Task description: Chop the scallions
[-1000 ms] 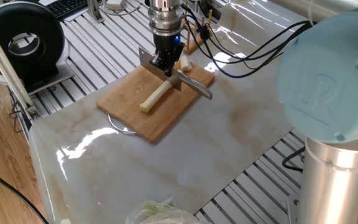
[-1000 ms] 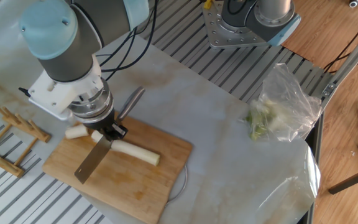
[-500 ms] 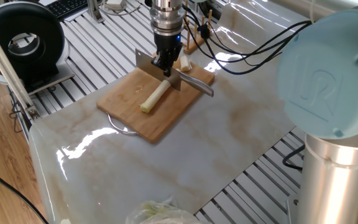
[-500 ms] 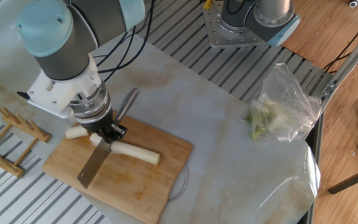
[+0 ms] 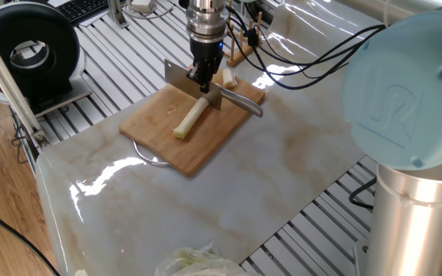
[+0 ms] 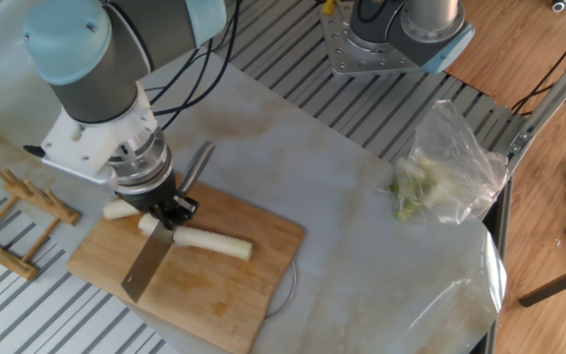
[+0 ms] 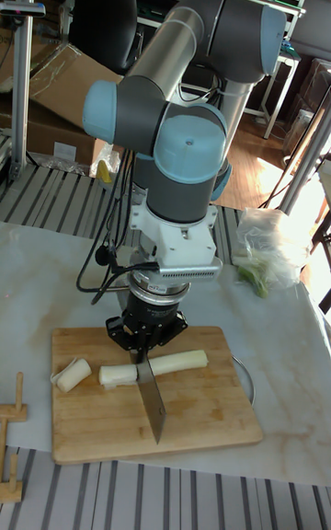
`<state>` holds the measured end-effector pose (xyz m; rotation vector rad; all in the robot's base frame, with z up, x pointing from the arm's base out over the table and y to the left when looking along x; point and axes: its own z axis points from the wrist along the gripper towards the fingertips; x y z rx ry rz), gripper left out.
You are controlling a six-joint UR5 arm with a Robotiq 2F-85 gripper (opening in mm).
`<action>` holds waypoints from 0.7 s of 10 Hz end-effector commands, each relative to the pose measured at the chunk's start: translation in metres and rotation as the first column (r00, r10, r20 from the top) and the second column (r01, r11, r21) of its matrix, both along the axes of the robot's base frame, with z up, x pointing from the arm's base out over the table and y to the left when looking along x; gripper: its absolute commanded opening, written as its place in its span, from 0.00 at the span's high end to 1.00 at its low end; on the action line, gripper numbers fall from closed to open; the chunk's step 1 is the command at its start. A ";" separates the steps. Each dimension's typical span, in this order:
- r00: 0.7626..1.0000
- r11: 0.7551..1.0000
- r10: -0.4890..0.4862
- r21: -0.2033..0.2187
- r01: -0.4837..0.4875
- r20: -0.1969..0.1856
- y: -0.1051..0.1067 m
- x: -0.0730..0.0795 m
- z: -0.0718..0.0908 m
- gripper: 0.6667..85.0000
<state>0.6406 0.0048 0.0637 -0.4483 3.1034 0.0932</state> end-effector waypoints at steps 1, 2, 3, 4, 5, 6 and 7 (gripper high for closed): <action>0.999 0.997 -0.049 0.052 0.049 -0.013 0.006 0.002 0.006 0.99; 0.996 0.993 -0.088 0.080 0.090 -0.031 0.009 0.000 0.008 0.99; 0.991 0.988 -0.125 0.089 0.128 -0.037 0.012 0.000 0.009 0.99; 0.987 0.984 -0.156 0.087 0.159 -0.038 0.012 0.001 0.009 0.99; 0.983 0.981 -0.177 0.078 0.180 -0.040 0.010 0.001 0.008 0.99; 0.978 0.975 -0.205 0.081 0.208 -0.047 0.011 0.000 0.008 0.99; 0.975 0.972 -0.218 0.081 0.221 -0.051 0.010 -0.001 0.007 0.99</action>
